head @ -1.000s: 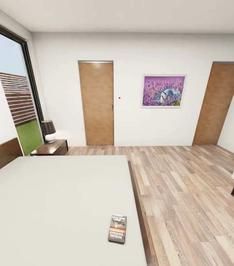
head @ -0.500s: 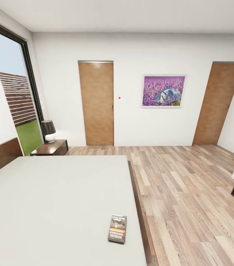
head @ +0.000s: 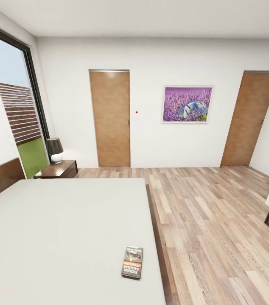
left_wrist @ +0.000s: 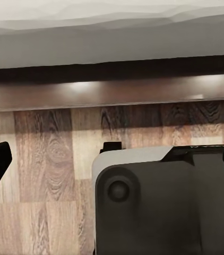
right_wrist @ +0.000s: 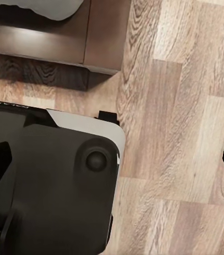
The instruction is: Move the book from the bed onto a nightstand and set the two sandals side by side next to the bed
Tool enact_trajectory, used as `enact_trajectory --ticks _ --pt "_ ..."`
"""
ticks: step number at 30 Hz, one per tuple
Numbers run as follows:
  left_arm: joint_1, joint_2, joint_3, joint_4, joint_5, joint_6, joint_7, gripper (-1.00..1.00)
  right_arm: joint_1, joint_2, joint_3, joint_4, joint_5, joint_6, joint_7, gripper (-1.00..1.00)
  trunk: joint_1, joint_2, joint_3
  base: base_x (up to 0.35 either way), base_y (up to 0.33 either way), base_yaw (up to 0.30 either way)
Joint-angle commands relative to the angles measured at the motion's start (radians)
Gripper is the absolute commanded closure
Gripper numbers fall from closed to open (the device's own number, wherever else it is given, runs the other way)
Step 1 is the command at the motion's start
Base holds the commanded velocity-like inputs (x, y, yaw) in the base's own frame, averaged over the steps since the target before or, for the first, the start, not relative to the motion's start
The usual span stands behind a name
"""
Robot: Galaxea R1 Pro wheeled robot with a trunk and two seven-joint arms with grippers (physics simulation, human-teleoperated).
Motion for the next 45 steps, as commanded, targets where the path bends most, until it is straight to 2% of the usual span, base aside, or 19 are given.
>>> enact_trajectory --ticks 1,45 --pt "0.0 0.0 -0.009 0.001 0.005 -0.003 0.004 -1.0 -0.001 0.0 0.008 0.002 -0.01 -0.001 0.002 -1.0 0.0 -0.001 0.0 0.0 -0.012 0.0" --pt "0.0 0.0 -0.009 0.001 0.005 -0.003 0.004 -1.0 -0.001 -0.001 0.01 0.007 -0.006 -0.001 -0.005 -1.0 0.0 -0.001 0.0 0.025 -0.001 0.0"
